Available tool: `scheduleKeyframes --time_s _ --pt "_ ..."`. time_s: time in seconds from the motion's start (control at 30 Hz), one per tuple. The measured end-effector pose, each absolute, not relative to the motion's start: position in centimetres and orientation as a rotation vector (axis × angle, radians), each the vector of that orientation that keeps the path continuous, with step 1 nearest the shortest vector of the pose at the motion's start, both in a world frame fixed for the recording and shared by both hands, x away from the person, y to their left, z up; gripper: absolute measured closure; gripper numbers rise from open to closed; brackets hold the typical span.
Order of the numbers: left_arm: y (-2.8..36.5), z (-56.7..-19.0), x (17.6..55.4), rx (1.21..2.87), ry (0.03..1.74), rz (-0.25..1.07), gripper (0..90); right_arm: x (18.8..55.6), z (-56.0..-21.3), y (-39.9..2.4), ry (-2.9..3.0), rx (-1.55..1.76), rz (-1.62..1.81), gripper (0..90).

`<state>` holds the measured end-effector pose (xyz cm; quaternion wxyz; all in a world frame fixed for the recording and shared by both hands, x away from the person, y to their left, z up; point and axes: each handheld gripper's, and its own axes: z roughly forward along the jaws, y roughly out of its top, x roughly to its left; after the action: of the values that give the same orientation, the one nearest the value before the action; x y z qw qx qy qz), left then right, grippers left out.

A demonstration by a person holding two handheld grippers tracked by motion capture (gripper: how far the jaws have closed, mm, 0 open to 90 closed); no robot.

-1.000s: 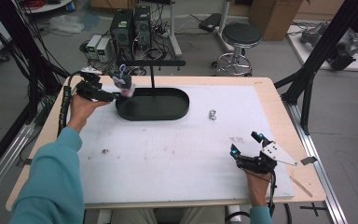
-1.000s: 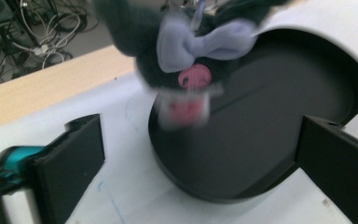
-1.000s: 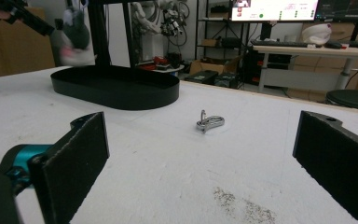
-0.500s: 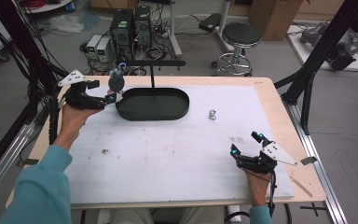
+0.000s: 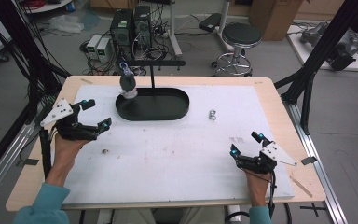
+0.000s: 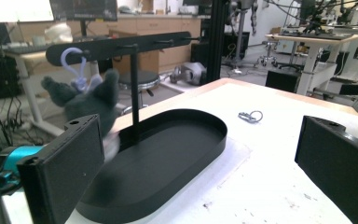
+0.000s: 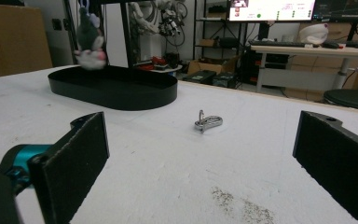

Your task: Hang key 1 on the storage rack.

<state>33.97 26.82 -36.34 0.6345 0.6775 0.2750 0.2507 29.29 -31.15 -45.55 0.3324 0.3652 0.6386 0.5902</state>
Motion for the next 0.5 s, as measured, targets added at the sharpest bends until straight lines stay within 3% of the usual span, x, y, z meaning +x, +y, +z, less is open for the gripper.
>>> scheduleKeyframes --time_s 0.5 --pt "26.9 -38.5 32.6 1.551 0.596 0.570 1.7 29.3 -45.5 -31.1 1.668 0.932 1.533 2.7"
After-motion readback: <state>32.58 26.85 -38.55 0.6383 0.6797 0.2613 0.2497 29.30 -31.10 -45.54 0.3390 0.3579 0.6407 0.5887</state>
